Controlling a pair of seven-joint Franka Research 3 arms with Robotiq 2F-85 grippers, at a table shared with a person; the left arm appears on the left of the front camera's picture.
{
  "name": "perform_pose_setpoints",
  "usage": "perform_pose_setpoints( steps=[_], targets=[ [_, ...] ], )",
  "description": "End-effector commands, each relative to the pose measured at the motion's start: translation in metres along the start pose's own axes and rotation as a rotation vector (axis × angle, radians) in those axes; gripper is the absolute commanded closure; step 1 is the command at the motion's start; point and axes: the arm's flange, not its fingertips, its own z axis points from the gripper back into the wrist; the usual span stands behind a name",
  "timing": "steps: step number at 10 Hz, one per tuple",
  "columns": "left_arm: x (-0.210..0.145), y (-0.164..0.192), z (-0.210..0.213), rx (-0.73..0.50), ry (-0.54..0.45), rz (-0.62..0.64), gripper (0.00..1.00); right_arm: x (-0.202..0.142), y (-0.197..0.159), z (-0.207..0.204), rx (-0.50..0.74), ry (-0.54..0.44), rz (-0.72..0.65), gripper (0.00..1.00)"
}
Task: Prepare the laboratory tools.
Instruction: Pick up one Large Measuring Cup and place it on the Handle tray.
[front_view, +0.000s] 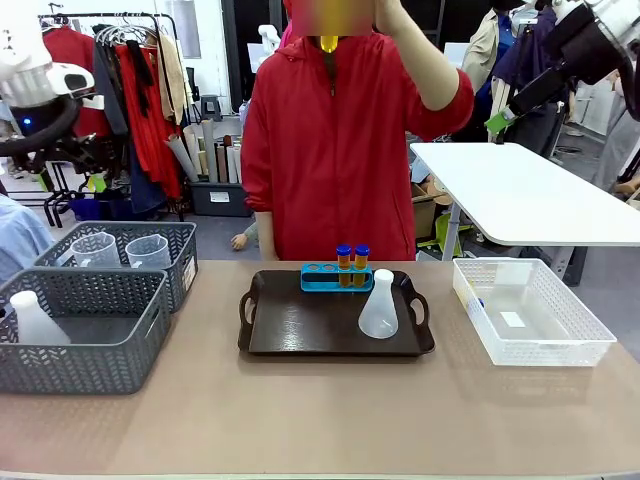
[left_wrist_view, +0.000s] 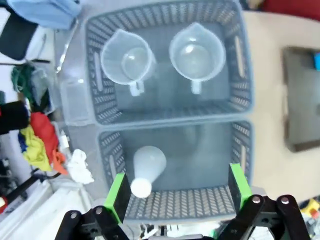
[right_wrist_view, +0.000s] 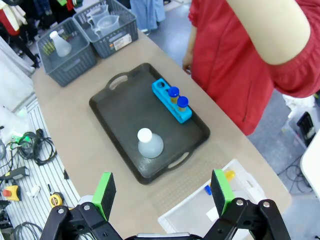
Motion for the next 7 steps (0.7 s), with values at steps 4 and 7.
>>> perform_pose_setpoints(
  steps=[4,7],
  targets=[
    [0.042,0.041,-0.049,0.053,-0.037,0.022,0.00,0.000,0.001,0.001,0.006,-0.005,0.005,0.00],
    [0.041,0.041,-0.059,0.040,-0.022,0.046,0.00,0.000,0.001,0.001,0.006,-0.005,0.005,0.00]
  ],
)
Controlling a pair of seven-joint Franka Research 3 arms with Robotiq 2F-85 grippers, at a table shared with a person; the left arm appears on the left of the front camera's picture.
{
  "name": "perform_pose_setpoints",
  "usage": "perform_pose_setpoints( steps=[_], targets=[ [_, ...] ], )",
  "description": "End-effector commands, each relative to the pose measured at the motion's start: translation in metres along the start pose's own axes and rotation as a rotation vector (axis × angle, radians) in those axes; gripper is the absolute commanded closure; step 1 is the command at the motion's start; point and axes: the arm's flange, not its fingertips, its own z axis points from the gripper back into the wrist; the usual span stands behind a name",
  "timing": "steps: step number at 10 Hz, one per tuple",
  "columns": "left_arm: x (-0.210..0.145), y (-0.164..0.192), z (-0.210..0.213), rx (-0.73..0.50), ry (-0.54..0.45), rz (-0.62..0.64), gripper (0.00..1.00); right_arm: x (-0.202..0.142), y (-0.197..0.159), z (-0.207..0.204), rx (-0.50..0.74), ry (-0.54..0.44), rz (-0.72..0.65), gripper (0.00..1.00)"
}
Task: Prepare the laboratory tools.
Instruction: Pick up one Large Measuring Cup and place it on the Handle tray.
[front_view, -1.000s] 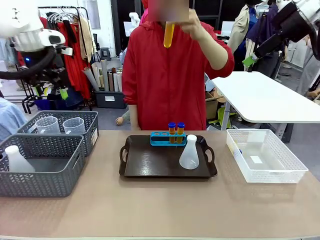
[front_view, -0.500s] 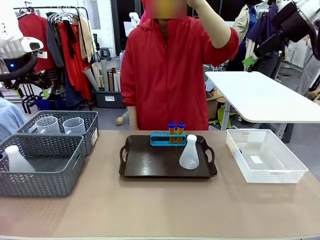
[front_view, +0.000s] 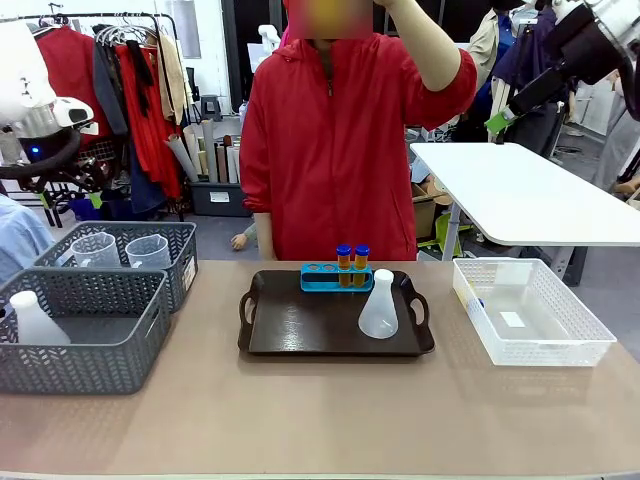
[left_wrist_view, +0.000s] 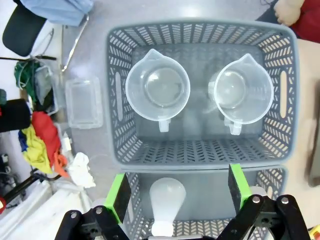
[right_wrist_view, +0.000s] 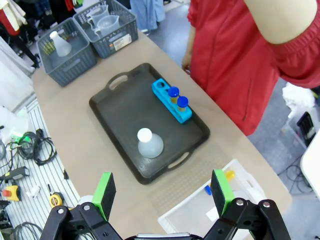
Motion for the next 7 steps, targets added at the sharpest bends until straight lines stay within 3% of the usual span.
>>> perform_pose_setpoints(
  steps=[1,3,4,7],
  targets=[
    [-0.003,0.001,0.008,0.005,-0.015,-0.002,0.00,0.000,0.001,0.001,0.006,-0.005,0.005,0.00],
    [0.000,0.000,0.001,0.000,-0.002,0.000,0.00,0.000,0.001,0.001,0.006,-0.005,0.005,0.00],
    [-0.001,0.001,-0.011,-0.023,0.058,-0.081,0.00,0.000,0.001,0.001,0.006,-0.005,0.005,0.00],
    [-0.003,0.010,-0.059,-0.045,0.130,-0.103,0.00,0.000,0.001,0.001,0.006,-0.005,0.005,0.00]
  ],
)
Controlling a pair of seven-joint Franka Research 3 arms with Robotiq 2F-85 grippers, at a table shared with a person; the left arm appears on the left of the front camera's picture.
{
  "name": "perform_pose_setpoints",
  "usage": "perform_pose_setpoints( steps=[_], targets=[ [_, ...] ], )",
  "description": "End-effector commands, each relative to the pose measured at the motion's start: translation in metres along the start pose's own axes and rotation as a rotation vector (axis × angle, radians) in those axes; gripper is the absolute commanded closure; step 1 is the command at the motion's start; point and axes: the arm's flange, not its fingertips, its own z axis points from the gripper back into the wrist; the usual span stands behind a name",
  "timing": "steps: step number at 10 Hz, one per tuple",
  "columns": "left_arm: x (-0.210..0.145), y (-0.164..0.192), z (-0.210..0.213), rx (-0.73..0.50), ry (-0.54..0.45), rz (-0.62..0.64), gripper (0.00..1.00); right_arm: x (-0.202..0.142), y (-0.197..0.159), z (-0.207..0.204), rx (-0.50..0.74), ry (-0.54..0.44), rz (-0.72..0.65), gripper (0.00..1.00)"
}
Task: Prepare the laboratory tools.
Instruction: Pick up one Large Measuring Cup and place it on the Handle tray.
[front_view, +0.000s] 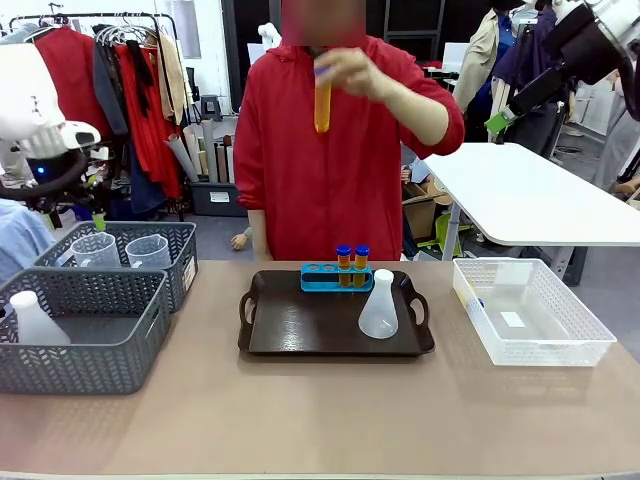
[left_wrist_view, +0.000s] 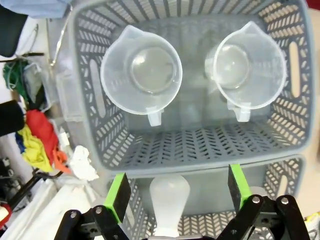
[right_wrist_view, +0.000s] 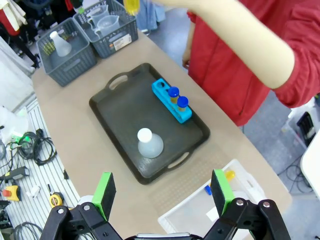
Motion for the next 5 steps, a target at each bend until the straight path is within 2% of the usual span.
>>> perform_pose_setpoints(
  steps=[1,5],
  targets=[
    [-0.002,0.011,-0.018,-0.011,0.009,-0.036,0.00,0.000,0.001,0.001,0.006,-0.005,0.005,0.00],
    [0.004,0.020,-0.055,-0.017,-0.002,-0.084,0.00,0.000,0.001,0.001,0.006,-0.005,0.005,0.00]
  ],
)
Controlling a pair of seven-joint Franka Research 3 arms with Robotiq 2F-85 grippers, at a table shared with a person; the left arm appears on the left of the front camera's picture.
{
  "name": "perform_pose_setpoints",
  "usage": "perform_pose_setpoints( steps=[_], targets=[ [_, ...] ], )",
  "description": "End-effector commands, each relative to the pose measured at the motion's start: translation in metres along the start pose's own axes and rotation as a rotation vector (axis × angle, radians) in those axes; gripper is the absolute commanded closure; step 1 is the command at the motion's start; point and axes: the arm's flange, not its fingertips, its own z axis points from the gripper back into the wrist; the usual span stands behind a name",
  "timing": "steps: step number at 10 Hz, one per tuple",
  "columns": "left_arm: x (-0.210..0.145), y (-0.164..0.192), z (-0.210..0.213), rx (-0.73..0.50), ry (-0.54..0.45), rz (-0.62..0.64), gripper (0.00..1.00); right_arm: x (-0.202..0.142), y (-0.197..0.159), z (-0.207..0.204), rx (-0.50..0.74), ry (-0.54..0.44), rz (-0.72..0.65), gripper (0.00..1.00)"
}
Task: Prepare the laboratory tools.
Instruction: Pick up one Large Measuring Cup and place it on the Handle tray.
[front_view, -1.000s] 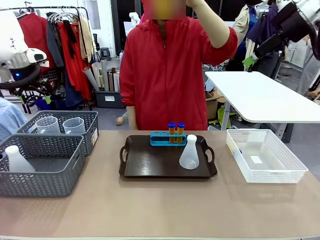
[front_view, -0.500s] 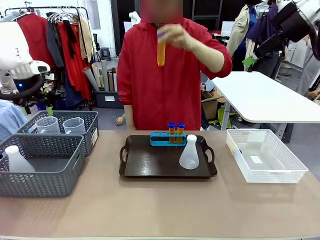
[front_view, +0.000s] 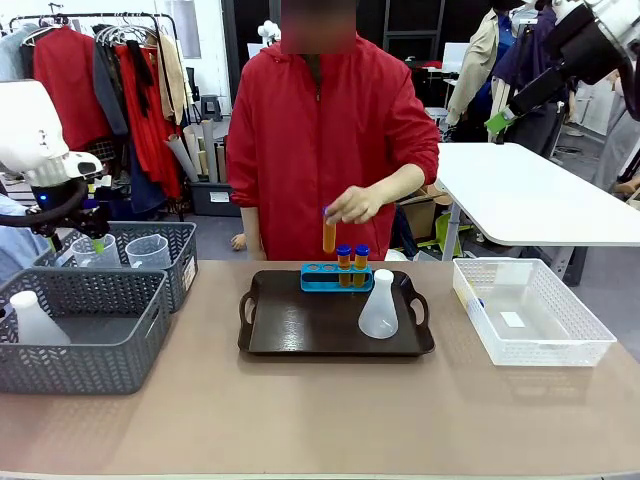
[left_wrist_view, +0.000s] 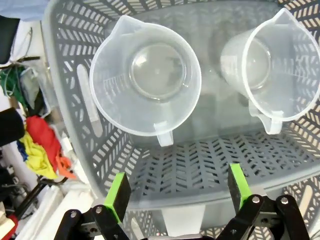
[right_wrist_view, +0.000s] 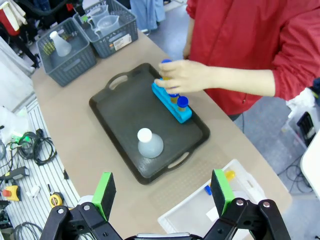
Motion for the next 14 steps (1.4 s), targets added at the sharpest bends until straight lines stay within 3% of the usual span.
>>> perform_pose_setpoints(
  steps=[1,14],
  targets=[
    [0.005,0.007,-0.012,-0.014,-0.013,-0.023,0.00,0.000,0.001,0.001,0.006,-0.005,0.005,0.00],
    [0.034,0.025,-0.060,-0.004,0.009,0.059,0.00,0.000,0.001,0.001,0.006,-0.005,0.005,0.00]
  ],
)
